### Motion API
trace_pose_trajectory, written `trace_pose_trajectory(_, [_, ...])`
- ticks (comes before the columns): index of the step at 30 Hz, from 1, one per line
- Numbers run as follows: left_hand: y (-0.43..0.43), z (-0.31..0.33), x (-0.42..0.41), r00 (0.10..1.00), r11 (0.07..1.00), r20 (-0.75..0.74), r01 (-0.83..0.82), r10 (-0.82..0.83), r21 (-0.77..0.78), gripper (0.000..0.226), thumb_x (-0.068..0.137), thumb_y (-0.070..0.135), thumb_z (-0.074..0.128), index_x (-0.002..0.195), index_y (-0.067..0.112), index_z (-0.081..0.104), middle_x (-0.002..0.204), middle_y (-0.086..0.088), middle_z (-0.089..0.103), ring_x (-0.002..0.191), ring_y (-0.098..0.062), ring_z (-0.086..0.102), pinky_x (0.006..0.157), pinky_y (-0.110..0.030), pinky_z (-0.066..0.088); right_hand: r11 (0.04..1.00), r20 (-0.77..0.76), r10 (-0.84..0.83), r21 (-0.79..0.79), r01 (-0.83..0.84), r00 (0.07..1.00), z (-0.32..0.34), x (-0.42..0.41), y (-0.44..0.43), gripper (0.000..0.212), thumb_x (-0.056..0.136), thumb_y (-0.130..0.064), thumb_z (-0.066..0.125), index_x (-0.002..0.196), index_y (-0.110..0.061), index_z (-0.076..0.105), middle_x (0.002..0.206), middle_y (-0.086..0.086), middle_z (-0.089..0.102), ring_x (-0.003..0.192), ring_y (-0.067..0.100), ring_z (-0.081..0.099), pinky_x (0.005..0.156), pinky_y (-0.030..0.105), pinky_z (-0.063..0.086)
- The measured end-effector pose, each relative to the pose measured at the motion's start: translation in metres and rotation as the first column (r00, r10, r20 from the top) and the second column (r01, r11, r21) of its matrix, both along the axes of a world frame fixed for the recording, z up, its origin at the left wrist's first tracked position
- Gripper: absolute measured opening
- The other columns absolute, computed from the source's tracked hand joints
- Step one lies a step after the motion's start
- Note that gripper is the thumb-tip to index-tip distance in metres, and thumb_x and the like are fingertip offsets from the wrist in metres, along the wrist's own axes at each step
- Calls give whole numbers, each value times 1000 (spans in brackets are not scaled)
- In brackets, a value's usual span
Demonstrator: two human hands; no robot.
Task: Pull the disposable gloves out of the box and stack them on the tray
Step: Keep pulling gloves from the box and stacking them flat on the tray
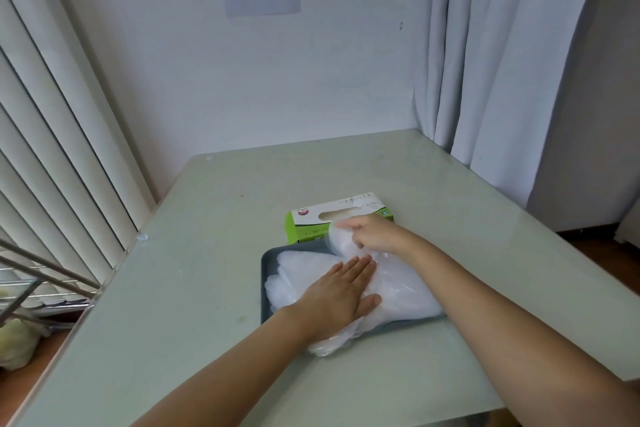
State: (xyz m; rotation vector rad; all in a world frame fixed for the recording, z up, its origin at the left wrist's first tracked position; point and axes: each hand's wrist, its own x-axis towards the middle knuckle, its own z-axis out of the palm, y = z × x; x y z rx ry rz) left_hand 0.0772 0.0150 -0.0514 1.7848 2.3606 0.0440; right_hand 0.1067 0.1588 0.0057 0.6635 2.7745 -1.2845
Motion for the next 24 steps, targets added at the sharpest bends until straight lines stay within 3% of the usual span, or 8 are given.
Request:
trace_pose_trajectory(3, [-1,1,1,998,997,-4,-55,55,-48,64,100,54,14,154,24,-5,162,1,-11,149,-19,-9,118,-45,-6,990,-156,-72,-130,51,985,-4,3,-5,61,88,1,44,137,-35,42,94,-9,51,77,14,50,66,15,41])
trace_pose_trajectory(6, [0,-1,0,993,991,-14,-114,113,-66,79,87,70,3,154,28,-1,162,-4,-11,148,-27,-10,115,-57,-4,989,-304,-119,-125,84,945,-18,14,-18,35,92,-1,46,118,-25,50,114,-1,59,89,12,59,75,8,45])
trace_pose_trajectory(8, [1,-5,-2,992,992,-6,-126,126,-26,103,72,83,-11,154,22,0,162,-5,-8,149,-27,-9,115,-58,-2,991,-326,-90,-121,53,941,-34,26,-26,28,95,-4,44,112,-23,53,118,1,60,106,13,58,95,23,46])
trace_pose_trajectory(12, [2,-9,-3,983,983,-2,-183,183,-28,139,39,87,-34,153,11,-9,161,-5,-12,148,-19,-11,117,-51,-4,995,-240,17,-92,-41,971,-56,47,-25,38,101,-14,39,139,-19,44,141,-3,49,128,6,43,109,21,29])
trace_pose_trajectory(14, [-2,-7,-3,977,977,9,-212,212,-25,128,53,91,-22,153,11,-11,161,-4,-14,148,-17,-13,117,-51,-5,995,-198,91,-31,-100,976,-57,50,-21,44,103,-22,37,147,-23,34,151,-4,36,137,7,32,113,21,22])
trace_pose_trajectory(18, [-26,-1,-6,974,971,-2,-224,225,-80,94,86,76,21,152,21,-16,160,-2,-19,147,-17,-19,117,-56,-7,829,113,289,467,-307,951,-55,52,-15,64,97,-55,31,152,-33,8,161,-6,0,148,15,-2,119,34,2])
trace_pose_trajectory(20, [-40,4,-11,973,960,-58,-230,224,-157,92,88,73,25,152,22,-17,159,-6,-22,147,-22,-20,117,-56,-5,779,214,281,518,-353,936,-56,54,-13,82,83,-74,26,151,-39,-2,159,-8,-16,147,16,-14,119,41,-4])
trace_pose_trajectory(24, [-51,15,-18,965,925,-122,-257,231,-281,91,92,67,30,149,20,-23,156,-14,-27,146,-31,-20,117,-55,-3,787,264,263,497,-365,928,-54,58,-7,89,80,-78,36,149,-42,-7,157,-9,-23,145,21,-21,118,47,-8])
